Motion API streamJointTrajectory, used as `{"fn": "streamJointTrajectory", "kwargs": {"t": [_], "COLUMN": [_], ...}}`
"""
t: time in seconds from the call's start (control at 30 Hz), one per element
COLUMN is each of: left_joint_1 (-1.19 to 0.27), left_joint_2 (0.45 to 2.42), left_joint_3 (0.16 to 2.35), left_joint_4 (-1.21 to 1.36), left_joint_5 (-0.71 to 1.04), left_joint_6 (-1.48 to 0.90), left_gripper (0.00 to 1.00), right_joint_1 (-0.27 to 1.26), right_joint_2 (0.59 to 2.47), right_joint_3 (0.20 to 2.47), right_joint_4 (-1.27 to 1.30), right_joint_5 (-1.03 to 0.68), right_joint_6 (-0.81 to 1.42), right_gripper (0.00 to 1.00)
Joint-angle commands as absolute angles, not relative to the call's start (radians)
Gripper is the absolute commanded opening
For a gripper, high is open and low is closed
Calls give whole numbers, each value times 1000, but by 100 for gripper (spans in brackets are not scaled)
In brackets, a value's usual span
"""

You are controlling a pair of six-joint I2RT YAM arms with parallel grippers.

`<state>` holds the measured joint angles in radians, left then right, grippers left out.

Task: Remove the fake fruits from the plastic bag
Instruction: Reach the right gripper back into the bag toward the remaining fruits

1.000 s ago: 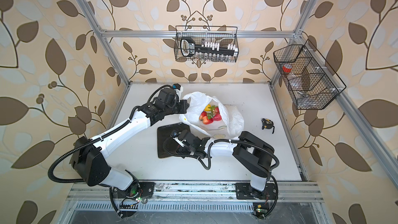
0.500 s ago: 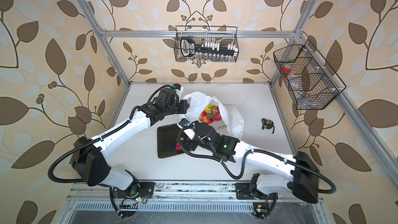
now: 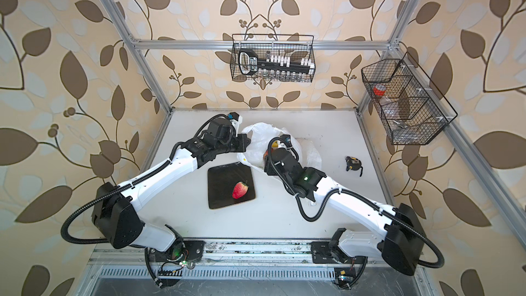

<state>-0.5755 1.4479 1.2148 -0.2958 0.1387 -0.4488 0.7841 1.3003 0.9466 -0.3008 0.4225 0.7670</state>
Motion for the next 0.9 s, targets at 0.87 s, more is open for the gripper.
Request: {"fn": "streamJointTrajectory", "kwargs": {"t": [0.87], "left_joint_1": [-720], "left_joint_2": [1209], "left_joint_3": [969], "left_joint_4": [-346], "left_joint_5": [76], "left_joint_6": [-506], "left_gripper": [0], "right_joint_1": [594], "right_joint_2": [1846], "right_joint_3": [1128], "right_joint_4": [-157], "right_joint_5": [218], "right_joint_6": [940], "right_gripper": [89]}}
